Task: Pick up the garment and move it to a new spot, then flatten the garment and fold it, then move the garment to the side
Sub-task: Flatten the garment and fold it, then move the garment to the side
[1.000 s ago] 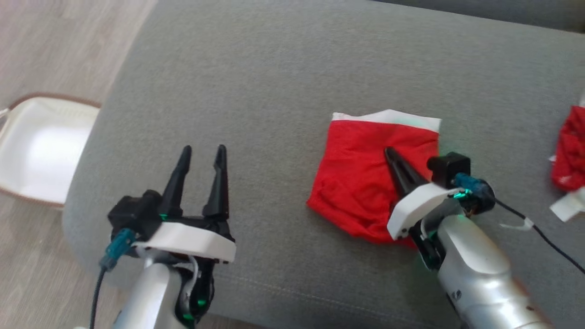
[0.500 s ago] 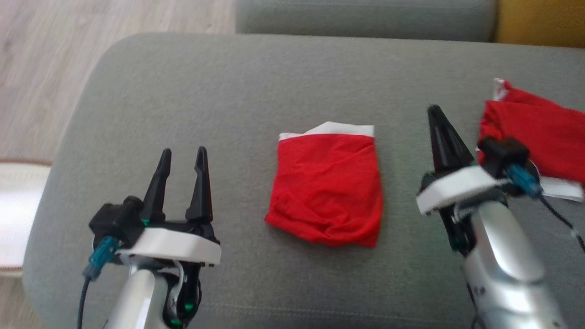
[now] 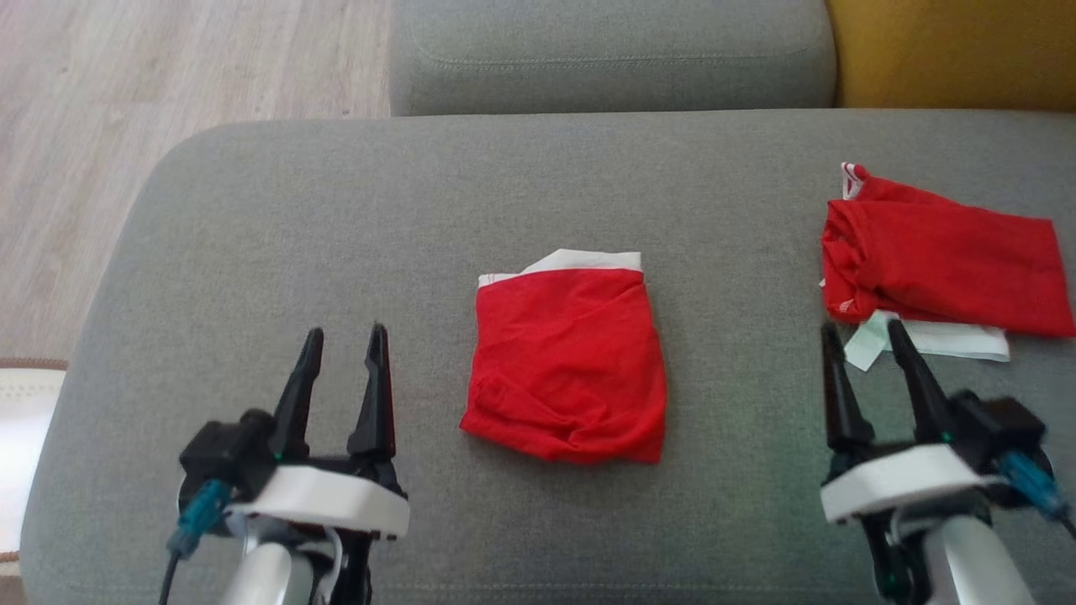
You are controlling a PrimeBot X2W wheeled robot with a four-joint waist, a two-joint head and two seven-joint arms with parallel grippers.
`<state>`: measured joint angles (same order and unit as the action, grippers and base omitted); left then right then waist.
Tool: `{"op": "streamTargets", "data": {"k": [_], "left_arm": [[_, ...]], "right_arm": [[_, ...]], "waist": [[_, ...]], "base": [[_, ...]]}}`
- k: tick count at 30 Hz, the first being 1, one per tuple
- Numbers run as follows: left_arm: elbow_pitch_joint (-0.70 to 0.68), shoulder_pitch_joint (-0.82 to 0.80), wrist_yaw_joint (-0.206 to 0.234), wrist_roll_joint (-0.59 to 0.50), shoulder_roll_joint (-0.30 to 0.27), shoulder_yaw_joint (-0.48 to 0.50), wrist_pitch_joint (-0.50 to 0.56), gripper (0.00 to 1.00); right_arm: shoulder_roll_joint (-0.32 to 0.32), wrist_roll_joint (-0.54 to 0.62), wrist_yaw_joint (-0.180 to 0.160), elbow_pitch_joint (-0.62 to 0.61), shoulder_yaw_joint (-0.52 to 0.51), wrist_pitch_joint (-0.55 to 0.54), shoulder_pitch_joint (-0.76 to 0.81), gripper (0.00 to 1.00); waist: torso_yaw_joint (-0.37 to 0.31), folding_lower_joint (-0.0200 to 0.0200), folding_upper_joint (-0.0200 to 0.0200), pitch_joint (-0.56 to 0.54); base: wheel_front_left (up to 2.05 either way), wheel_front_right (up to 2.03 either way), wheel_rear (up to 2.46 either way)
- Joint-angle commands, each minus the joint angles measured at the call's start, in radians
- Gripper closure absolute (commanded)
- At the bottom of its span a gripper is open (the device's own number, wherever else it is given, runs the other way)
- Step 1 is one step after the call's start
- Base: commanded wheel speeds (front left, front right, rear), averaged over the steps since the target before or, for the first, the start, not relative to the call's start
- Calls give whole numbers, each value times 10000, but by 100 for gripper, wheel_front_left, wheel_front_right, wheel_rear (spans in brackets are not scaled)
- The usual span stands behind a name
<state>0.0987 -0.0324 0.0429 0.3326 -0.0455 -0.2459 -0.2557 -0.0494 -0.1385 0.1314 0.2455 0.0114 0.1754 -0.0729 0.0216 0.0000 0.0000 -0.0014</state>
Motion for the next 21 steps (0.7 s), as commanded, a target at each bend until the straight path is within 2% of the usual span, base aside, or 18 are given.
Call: {"op": "streamTargets", "data": {"k": [1, 7, 12, 21], "left_arm": [[-309, -284, -4, -96, -47, 285, -61, 0], [-340, -133, 39, -89, -47, 258, -61, 0], [-365, -266, -10, -84, -47, 190, -61, 0], [-177, -508, -100, -46, -47, -80, -61, 0]], "right_arm": [[-8, -278, -7, -419, 112, -7, -214, 0], [-8, -212, -7, -671, 131, -86, 121, 0], [-8, -332, -7, -593, 560, -519, 40, 0], [-8, -2177, -7, 885, 1411, -1576, -840, 0]], "waist": [[-14, 0, 0, -26], [24, 0, 0, -55], [235, 0, 0, 71], [1046, 0, 0, 676]], "base": [[0, 0, 0], [0, 0, 0], [0, 0, 0], [0, 0, 0]]}}
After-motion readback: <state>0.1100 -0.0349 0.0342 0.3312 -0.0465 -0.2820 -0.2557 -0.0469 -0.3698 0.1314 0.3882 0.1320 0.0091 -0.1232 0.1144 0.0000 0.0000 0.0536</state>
